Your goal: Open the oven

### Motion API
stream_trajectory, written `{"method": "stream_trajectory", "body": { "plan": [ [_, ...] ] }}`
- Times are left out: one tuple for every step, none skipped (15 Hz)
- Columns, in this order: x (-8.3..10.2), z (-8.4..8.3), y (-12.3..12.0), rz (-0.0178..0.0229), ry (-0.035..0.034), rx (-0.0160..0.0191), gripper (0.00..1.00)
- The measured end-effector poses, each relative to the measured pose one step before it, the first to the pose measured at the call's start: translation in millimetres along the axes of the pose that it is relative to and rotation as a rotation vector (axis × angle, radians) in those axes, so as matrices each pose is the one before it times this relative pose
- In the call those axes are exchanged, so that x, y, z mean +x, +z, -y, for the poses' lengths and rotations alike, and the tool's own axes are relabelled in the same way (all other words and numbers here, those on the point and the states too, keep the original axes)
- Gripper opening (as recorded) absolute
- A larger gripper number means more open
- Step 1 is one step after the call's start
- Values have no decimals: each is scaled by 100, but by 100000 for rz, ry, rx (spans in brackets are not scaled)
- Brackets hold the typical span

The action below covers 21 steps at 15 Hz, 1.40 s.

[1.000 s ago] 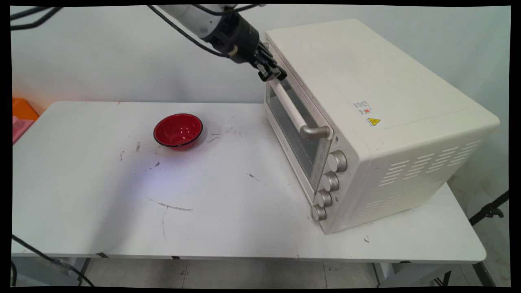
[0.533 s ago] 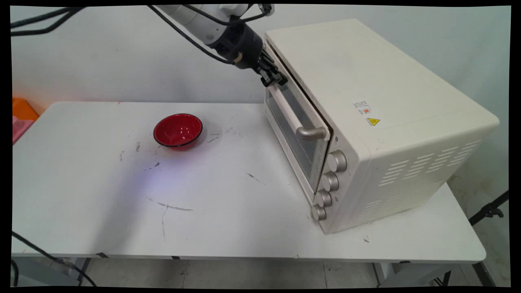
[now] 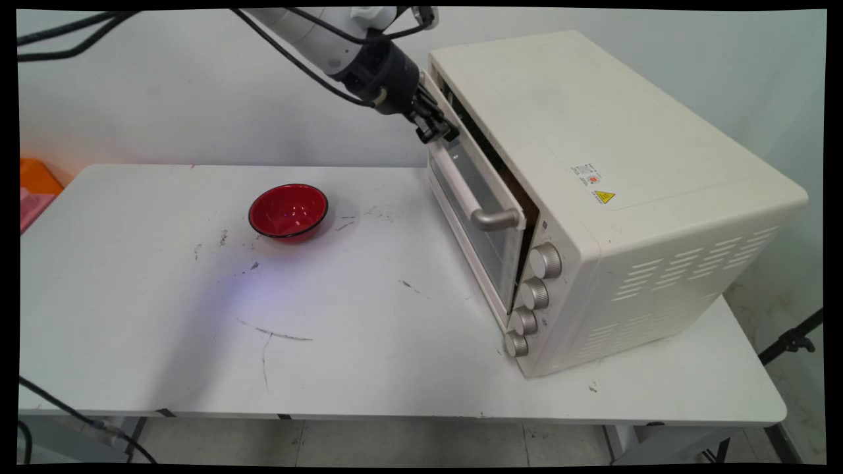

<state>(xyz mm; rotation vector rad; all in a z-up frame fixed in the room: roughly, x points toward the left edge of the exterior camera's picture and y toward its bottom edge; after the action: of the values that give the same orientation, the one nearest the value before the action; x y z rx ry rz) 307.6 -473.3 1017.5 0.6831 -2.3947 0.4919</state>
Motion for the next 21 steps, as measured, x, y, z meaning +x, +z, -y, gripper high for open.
{"method": "stream_trajectory", "body": {
  "plan": [
    [-190, 35, -128, 231, -225, -132, 0],
    [-228, 45, -160, 210, -287, -148, 0],
    [-256, 52, -174, 213, -278, -203, 0],
    [-300, 67, -198, 88, -376, -310, 0],
    [-336, 79, -203, 8, -563, -299, 0],
    [-289, 72, -162, -27, -547, -259, 0],
    [-398, 89, -190, -146, -809, -402, 0],
    [-457, 88, -175, -213, -932, -407, 0],
    [-384, 64, -115, -195, -711, -252, 0],
    [-408, 62, -96, -249, -727, -286, 0],
    [-493, 56, -104, -232, -825, -354, 0],
    [-596, 68, -125, -402, -827, -430, 0],
    [-584, 67, -131, -474, -553, -459, 0],
    [-516, 59, -122, -400, -322, -380, 0],
    [-336, 32, -79, -241, -139, -252, 0],
    [-469, 51, -118, -368, -247, -325, 0],
    [-594, 58, -144, -413, -363, -399, 0],
    [-595, 62, -123, -310, -230, -400, 0],
    [-545, 59, -111, -188, -103, -292, 0],
    [-371, 42, -81, -113, -72, -163, 0],
    [-520, 61, -105, -161, -72, -250, 0]
  ]
}}
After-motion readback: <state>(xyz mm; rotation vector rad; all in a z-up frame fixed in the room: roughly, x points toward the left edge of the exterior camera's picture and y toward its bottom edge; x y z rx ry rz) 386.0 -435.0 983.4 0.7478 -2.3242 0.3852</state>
